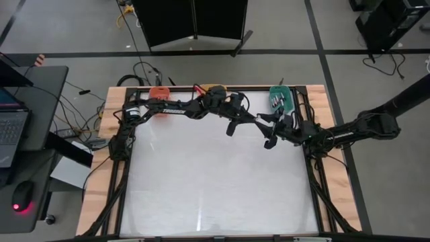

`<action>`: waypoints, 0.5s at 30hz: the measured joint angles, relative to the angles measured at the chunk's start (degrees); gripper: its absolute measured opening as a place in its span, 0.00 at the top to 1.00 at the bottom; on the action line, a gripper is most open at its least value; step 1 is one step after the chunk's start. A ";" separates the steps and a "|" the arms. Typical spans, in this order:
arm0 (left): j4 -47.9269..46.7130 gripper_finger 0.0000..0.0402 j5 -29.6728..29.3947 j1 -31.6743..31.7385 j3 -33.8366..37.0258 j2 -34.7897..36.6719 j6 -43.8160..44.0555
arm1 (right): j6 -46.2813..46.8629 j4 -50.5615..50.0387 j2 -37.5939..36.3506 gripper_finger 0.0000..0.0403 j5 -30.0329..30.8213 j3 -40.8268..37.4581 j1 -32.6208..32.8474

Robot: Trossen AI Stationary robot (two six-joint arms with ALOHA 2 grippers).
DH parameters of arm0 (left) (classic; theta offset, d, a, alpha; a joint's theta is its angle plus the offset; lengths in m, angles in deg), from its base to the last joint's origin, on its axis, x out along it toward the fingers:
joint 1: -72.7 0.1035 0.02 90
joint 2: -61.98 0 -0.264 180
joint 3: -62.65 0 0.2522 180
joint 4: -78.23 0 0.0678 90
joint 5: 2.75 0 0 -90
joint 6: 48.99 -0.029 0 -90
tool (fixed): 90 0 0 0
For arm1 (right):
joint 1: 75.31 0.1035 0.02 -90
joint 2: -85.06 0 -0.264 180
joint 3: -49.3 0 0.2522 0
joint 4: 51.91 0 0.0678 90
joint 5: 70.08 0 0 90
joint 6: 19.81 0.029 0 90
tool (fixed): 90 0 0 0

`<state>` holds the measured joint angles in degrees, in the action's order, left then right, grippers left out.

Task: Sort batteries
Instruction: Put the black battery into the green bin

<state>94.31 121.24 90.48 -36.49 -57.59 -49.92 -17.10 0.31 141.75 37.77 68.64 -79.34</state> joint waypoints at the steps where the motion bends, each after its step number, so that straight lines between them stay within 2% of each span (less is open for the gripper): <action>1: 0.33 0.88 -0.06 -0.02 0.00 0.00 0.00 | -0.08 0.02 0.00 0.54 0.02 0.00 0.00; 8: 1.12 0.88 -0.33 -0.80 -0.01 0.04 -0.09 | -1.40 0.39 0.00 0.61 0.00 0.00 -0.02; 15: 1.56 0.88 -0.39 -0.76 -0.01 0.04 -0.14 | -2.86 1.00 -0.02 0.79 0.04 0.00 -0.04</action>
<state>95.87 120.85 89.72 -36.50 -57.54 -50.06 -19.97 1.31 141.73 37.81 68.64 -79.38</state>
